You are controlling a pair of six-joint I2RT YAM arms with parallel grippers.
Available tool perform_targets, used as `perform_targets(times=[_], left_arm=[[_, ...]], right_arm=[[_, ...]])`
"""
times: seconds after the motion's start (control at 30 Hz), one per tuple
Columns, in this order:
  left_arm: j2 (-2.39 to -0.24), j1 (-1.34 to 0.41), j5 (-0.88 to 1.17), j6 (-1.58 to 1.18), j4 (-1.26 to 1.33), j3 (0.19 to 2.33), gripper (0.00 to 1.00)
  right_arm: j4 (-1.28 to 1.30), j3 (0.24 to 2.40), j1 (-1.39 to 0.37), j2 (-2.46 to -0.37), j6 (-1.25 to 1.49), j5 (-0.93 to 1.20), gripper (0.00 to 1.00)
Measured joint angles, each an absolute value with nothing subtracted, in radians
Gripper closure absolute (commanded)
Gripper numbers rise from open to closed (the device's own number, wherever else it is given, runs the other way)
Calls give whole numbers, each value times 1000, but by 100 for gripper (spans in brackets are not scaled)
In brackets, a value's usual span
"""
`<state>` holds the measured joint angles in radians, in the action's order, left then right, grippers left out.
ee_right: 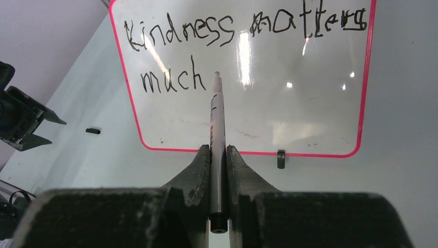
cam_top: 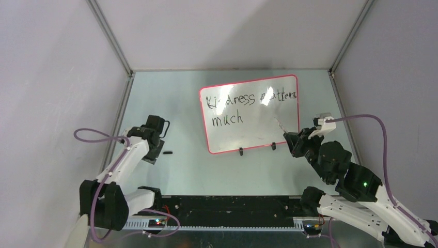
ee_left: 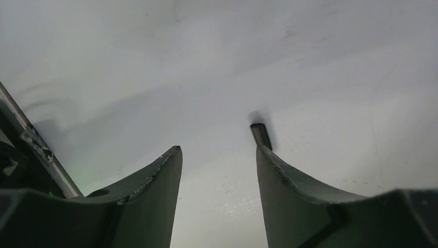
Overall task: Write a sentence on the whiteboard
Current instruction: Pick up the pen cap from the center of the board.
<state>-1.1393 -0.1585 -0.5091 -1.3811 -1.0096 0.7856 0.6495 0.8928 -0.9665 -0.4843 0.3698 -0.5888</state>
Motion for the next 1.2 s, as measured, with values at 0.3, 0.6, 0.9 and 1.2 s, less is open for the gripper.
perform_targets(times=[0.3,0.6,0.9,1.2], left_arm=[[-1206,-115,-385,-1417,-906,722,42],[-1366,-109,-272,-1449,-751,714,46],[-1376,-106,-223,-1524,-684,694,67],[-1341,-96,-195,-1494,-644,670,100]], right_arm=[[648,866,-966,-485,368,-581,100],[646,866,-962,-500,364,-577,100],[646,866,-951,-504,362,-575,100],[646,866,-944,-504,361,-561,100]])
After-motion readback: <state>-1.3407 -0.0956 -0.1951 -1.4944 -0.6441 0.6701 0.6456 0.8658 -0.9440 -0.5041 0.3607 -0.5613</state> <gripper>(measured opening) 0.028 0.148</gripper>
